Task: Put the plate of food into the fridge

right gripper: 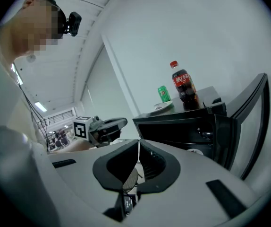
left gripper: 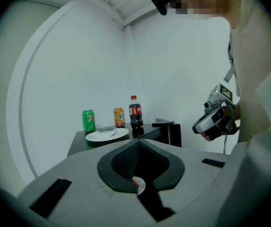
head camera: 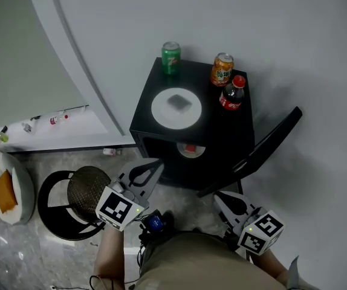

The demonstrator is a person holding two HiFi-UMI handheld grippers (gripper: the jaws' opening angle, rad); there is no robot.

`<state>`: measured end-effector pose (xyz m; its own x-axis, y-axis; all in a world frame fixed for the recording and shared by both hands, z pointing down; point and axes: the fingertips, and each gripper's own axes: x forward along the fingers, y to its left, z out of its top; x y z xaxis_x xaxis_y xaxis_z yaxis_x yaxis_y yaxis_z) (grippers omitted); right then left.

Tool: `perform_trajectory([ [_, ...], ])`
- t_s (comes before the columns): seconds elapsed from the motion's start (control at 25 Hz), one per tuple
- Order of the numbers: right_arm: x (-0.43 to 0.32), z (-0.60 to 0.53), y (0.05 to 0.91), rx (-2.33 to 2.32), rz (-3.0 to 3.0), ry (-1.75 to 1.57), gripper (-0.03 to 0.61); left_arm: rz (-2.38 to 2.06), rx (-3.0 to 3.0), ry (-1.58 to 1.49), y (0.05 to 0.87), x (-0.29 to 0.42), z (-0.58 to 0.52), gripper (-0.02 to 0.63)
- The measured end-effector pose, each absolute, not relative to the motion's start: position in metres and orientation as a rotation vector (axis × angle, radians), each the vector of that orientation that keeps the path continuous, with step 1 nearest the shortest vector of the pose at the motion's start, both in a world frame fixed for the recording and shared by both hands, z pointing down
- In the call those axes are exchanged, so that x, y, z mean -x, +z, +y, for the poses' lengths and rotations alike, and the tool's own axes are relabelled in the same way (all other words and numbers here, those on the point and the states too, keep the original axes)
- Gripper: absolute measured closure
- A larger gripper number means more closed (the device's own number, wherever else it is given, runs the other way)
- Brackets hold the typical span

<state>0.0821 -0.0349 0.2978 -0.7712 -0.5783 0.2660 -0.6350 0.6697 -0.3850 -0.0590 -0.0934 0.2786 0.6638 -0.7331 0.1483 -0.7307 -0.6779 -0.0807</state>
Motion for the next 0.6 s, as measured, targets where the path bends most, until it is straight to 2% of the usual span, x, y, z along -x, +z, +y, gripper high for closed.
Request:
perform_trajectory([
  [0.6,-0.028,-0.055,0.302,-1.035,-2.689,0.673,0.557,0.969,2.669,-0.212,0.256,0.075,-0.171,0.604],
])
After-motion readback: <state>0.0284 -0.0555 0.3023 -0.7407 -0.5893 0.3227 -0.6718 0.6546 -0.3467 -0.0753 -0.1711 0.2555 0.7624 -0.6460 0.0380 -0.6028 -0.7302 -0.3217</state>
